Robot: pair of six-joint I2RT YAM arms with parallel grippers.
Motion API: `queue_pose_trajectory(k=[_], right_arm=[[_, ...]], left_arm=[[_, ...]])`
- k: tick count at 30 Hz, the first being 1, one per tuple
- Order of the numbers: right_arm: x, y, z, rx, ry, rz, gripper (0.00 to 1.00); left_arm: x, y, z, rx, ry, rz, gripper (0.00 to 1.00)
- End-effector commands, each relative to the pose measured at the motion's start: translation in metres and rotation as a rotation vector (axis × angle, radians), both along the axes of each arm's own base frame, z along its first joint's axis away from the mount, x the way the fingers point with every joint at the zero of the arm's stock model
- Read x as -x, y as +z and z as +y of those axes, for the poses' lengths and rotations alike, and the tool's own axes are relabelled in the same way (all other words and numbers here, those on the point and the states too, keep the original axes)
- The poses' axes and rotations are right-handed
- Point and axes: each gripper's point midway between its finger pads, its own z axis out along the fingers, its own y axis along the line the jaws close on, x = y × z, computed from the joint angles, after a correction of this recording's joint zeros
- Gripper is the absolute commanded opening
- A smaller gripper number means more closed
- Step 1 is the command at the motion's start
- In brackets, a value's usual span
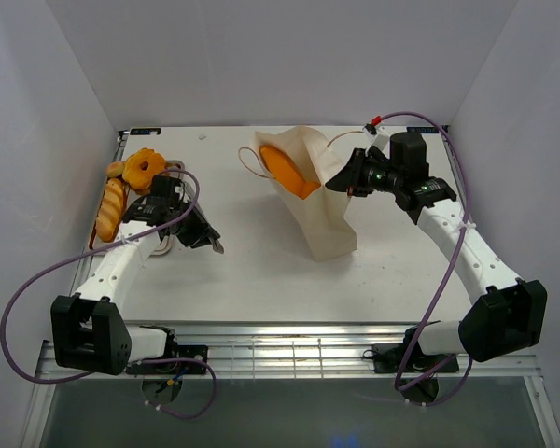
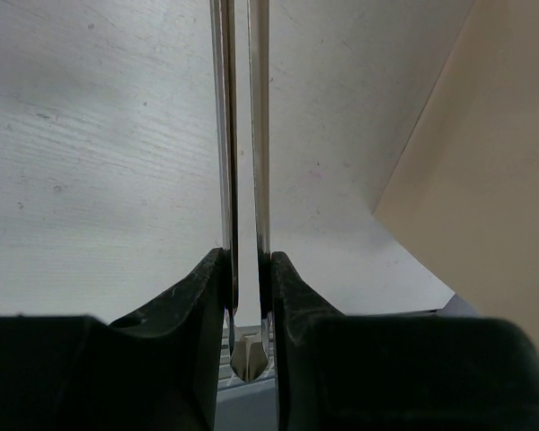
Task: Place the fake bread into the paper bag
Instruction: Place the clamp at the center of the board.
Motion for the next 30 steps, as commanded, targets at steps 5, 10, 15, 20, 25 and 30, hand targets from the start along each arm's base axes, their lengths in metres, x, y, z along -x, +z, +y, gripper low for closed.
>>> queue_pose_trajectory(k=[5,10,15,20,25,30], right_arm=[[0.002,0.004,-0.003,0.002,0.001,-0.031,0.08],[0.002,0.008,-0.002,-0.005,0.009,-0.036,0.08],[0.002,0.014,-0.002,-0.007,0.005,-0.048,0.08],[0.004,0.014,-0.002,-0.008,0.011,-0.049,0.08],[0.005,0.012,-0.003,-0.004,0.013,-0.049,0.08],[0.005,0.01,-0.004,-0.001,0.011,-0.05,0.08]], left_arm=[[0.006,0.001,0.0,-0.008,-0.061,-0.029,0.01],[0.0,0.014,0.003,-0.003,0.007,-0.04,0.26],[-0.01,0.025,0.008,0.041,0.065,-0.04,0.42],[-0.021,0.033,0.012,0.173,0.081,-0.067,0.43],[-0.033,0.044,0.033,0.221,0.116,-0.124,0.34],[-0.034,0.05,0.028,0.256,0.091,-0.147,0.05]])
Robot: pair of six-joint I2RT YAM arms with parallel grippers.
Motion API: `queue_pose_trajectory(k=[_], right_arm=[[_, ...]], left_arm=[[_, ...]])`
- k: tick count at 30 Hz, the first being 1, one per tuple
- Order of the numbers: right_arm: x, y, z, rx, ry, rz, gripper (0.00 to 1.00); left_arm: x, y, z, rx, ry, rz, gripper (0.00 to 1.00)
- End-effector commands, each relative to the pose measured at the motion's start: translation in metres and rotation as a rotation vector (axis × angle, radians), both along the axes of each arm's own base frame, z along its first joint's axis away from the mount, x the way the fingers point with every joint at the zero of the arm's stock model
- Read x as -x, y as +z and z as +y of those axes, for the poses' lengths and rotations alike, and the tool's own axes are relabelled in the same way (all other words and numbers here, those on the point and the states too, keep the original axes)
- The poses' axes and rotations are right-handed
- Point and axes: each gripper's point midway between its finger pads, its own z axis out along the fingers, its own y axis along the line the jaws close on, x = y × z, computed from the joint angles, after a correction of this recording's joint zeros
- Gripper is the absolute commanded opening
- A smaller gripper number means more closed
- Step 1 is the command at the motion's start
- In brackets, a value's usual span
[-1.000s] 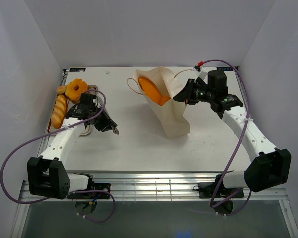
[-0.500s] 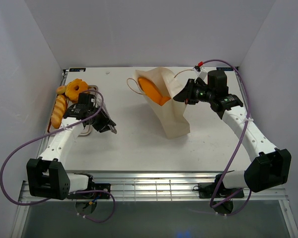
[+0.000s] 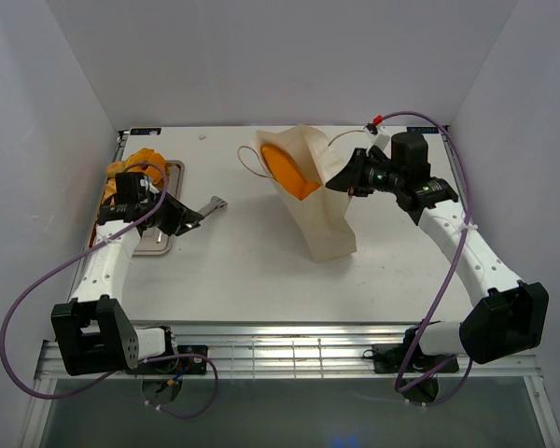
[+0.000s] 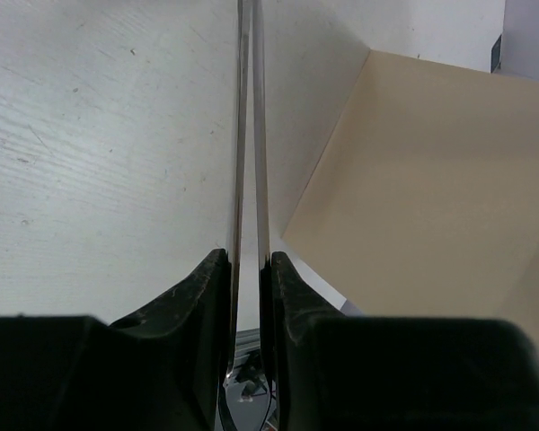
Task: Place the fake bread into the paper bag
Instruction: Place the clamp at the center of the board.
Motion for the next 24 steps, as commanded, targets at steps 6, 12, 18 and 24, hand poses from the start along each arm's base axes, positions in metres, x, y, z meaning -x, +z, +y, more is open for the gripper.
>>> queue_pose_trajectory(k=[6,12,18,24], right_arm=[[0.004,0.004,-0.004,0.005,0.005,-0.035,0.08],[0.005,0.001,-0.005,0.007,0.006,-0.032,0.08],[0.006,0.003,-0.003,-0.006,0.015,-0.031,0.08],[0.007,0.003,-0.002,-0.006,0.019,-0.034,0.08]], left_arm=[[0.003,0.04,0.006,-0.026,0.029,-0.184,0.12],[0.013,0.068,0.053,-0.227,0.254,-0.229,0.26],[0.022,0.079,0.076,-0.269,0.424,-0.233,0.32],[0.013,0.061,0.081,-0.267,0.443,-0.208,0.43]])
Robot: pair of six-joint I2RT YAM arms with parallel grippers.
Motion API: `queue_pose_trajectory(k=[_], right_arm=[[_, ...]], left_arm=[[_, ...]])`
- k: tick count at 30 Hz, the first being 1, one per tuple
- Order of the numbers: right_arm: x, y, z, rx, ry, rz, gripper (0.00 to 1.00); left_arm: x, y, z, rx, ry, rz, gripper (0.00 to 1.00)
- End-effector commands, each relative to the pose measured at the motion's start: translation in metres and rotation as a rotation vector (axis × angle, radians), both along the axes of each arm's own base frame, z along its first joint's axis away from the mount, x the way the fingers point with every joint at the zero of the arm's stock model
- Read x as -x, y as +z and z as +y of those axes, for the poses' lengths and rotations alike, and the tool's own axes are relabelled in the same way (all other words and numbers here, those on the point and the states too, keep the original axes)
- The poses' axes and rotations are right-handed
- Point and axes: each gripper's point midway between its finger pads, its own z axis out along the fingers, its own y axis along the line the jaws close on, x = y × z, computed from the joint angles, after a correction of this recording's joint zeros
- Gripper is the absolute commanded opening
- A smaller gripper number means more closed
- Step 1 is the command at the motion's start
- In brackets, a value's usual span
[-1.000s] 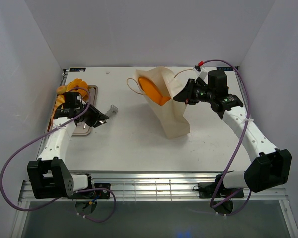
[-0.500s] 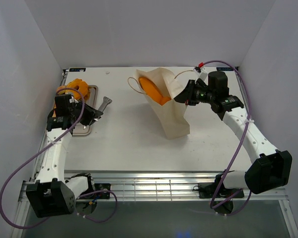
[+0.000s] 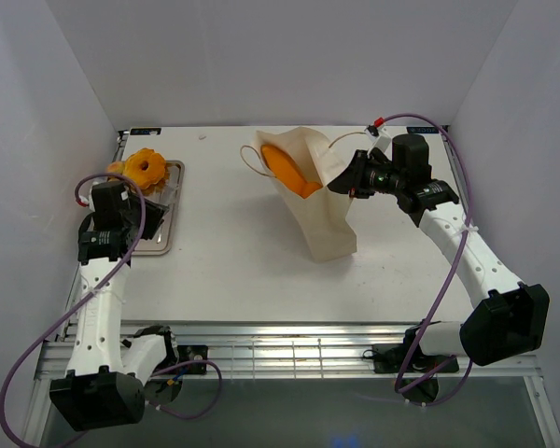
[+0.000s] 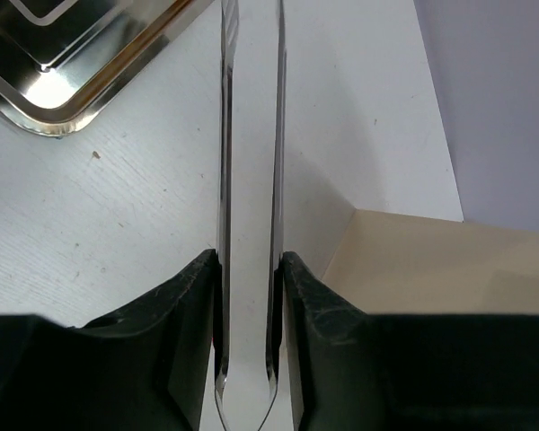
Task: Place the fake bread into the paper bag
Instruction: Place the clamp at the center of the board.
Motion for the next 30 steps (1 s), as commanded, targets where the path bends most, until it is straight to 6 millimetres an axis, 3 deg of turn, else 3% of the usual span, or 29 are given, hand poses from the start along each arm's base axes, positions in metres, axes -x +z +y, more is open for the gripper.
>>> queue_pose_trajectory(k=[1,3,9,12,14,19,24,28,30], right_arm=[[0.004,0.006,0.0,-0.007,0.02,-0.036,0.08],[0.005,0.006,-0.001,-0.004,0.02,-0.038,0.08],[0.004,0.002,-0.002,0.005,0.018,-0.04,0.08],[0.003,0.0,-0.001,0.007,0.021,-0.034,0.08],[0.003,-0.001,-0.002,0.009,0.023,-0.034,0.08],[0.004,-0.003,0.0,0.006,0.029,-0.031,0.08],[0.005,-0.005,-0.002,0.009,0.023,-0.029,0.08],[0.006,-0.006,-0.001,0.003,0.029,-0.026,0.08],[0.006,-0.006,-0.001,0.004,0.026,-0.026,0.08]], left_arm=[[-0.005,-0.012,0.01,-0.001,0.061,0.002,0.45],[-0.009,-0.016,0.011,0.022,0.064,-0.007,0.5],[-0.013,-0.018,0.025,-0.015,0.127,-0.014,0.5],[-0.012,-0.015,0.027,-0.04,0.126,-0.029,0.37],[-0.011,-0.017,0.026,-0.052,0.101,-0.025,0.23],[-0.006,-0.034,0.02,-0.042,0.069,0.001,0.14],[-0.004,-0.05,-0.005,0.048,-0.037,-0.026,0.05],[0.005,-0.091,-0.028,0.16,-0.113,0.034,0.02],[0.005,-0.097,-0.036,0.201,-0.138,0.027,0.02]])
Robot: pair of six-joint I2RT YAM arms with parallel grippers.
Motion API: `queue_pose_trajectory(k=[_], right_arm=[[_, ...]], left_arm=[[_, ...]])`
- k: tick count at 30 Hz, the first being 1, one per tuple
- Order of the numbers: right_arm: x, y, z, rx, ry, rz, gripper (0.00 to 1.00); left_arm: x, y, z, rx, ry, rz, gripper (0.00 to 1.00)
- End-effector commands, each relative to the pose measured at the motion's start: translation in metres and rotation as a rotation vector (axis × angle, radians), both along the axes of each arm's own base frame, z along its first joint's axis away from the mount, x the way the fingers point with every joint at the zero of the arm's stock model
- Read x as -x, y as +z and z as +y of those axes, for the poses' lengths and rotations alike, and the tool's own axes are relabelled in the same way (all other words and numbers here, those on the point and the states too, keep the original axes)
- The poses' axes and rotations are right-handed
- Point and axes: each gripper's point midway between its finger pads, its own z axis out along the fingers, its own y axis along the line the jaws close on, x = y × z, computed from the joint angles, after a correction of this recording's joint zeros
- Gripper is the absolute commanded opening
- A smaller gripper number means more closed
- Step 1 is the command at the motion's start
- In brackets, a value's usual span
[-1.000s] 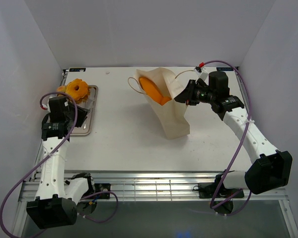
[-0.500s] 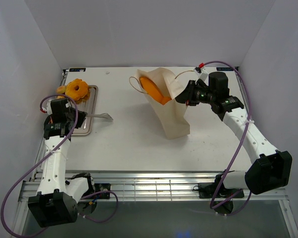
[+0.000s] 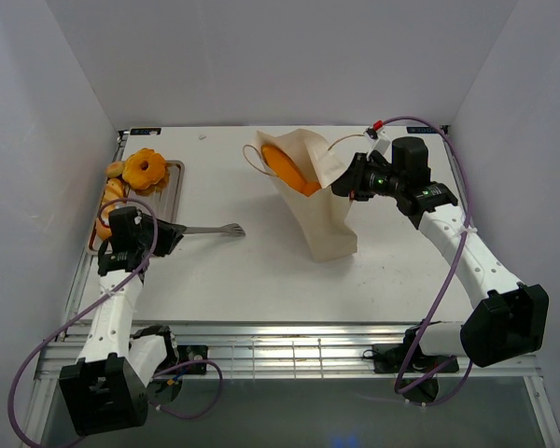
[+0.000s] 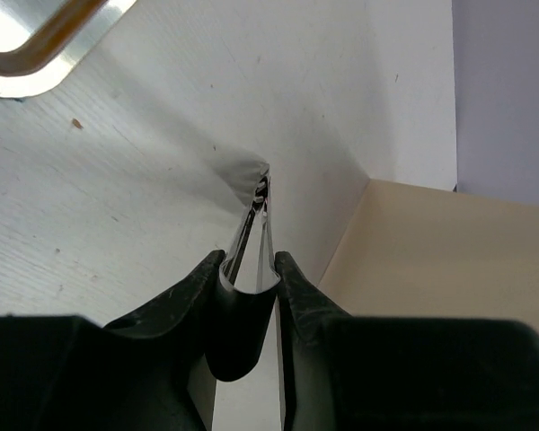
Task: Place the fake bread into the paper bag
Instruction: Place the clamp at the center of the board.
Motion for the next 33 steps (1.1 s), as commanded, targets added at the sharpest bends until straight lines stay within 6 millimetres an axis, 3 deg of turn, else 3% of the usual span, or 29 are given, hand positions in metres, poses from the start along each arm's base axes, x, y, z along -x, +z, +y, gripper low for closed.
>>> queue_pose_trajectory(k=[1,4,7,11,14,20,26,33], right_arm=[[0.003,0.0,-0.002,0.008,0.009,-0.027,0.08],[0.003,0.0,-0.003,0.009,0.006,-0.026,0.08],[0.002,-0.001,-0.002,0.01,0.004,-0.022,0.08],[0.002,0.001,-0.002,0.001,0.004,-0.016,0.08],[0.002,0.004,-0.002,-0.001,0.001,-0.021,0.08],[-0.001,0.004,-0.002,0.009,-0.005,-0.017,0.08],[-0.003,0.003,-0.003,0.018,-0.012,-0.016,0.08],[-0.003,0.001,-0.004,0.022,-0.018,-0.015,0.08]], left_arm=[[0.011,-0.022,-0.024,0.102,-0.083,0.028,0.01],[0.019,-0.032,-0.024,0.127,-0.02,0.038,0.0],[0.022,-0.015,-0.023,0.134,0.022,-0.081,0.01],[0.02,0.001,-0.025,0.04,-0.067,-0.187,0.02],[0.022,-0.007,-0.029,0.015,-0.119,-0.153,0.02],[0.028,-0.046,-0.043,0.063,-0.196,-0.009,0.04],[0.035,-0.09,-0.052,0.097,-0.266,0.171,0.13],[0.048,-0.11,-0.054,0.105,-0.259,0.208,0.22]])
